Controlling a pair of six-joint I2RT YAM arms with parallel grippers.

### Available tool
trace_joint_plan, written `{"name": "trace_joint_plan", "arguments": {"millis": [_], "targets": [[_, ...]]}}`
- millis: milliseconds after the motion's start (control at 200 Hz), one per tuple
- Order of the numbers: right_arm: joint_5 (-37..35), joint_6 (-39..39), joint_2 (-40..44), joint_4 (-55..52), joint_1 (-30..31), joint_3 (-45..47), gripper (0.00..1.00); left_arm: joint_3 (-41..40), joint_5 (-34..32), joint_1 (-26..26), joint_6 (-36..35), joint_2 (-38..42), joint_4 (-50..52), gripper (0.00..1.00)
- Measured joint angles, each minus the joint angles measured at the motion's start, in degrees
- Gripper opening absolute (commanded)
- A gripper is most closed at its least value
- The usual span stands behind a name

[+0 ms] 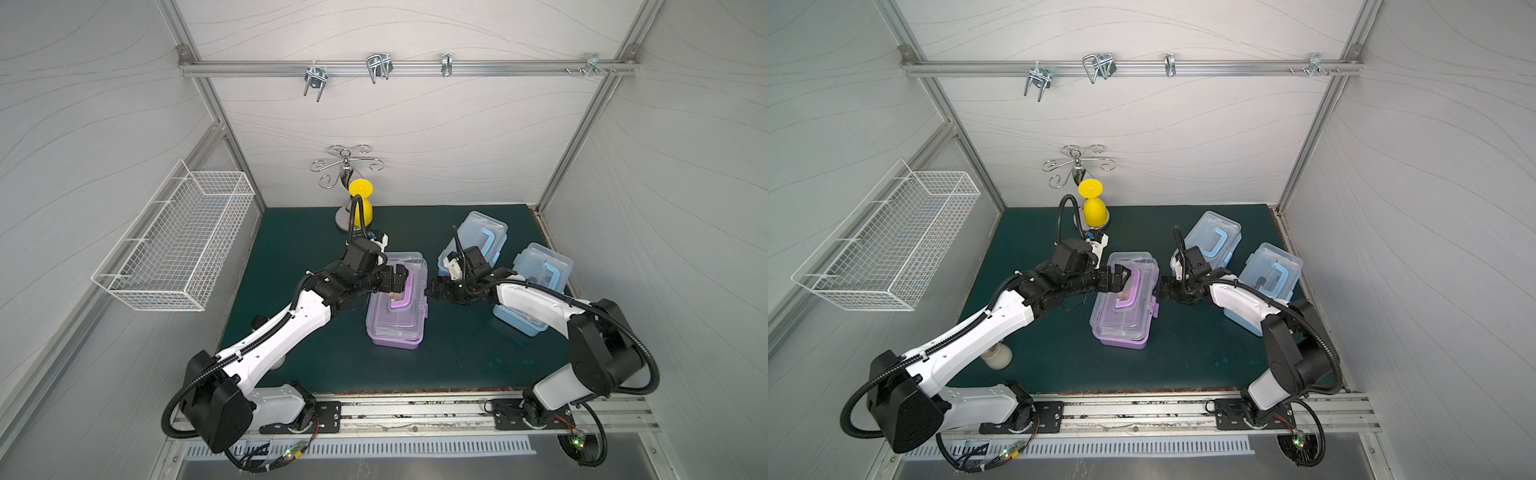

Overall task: Close toolboxes
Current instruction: Close the toolbox lid, then fasten the toolbox latch on the toolbox.

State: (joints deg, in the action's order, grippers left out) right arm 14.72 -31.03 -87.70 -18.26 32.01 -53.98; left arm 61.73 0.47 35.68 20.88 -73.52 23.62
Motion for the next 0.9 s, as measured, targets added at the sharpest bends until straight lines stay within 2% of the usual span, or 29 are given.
{"name": "trace_joint_plan", "arguments": {"millis": [310,540,900], "targets": [[-3.41,2.47,1.73,-3.98,0.79,0.96,0.88,2.47,-2.05,0.0,-0.98,-6.84,4.85,0.99],[-5.73,3.02,2.14,-5.42,5.99,1.25,0.88,2.47,-2.19,0.0,-1.11,-8.07,6.08,0.99],[-4.98,2.34,-3.78,-3.65,8.55,-1.31,0.87,2.49,-2.43,0.0,-1.14,-10.12,5.92,0.99]]}}
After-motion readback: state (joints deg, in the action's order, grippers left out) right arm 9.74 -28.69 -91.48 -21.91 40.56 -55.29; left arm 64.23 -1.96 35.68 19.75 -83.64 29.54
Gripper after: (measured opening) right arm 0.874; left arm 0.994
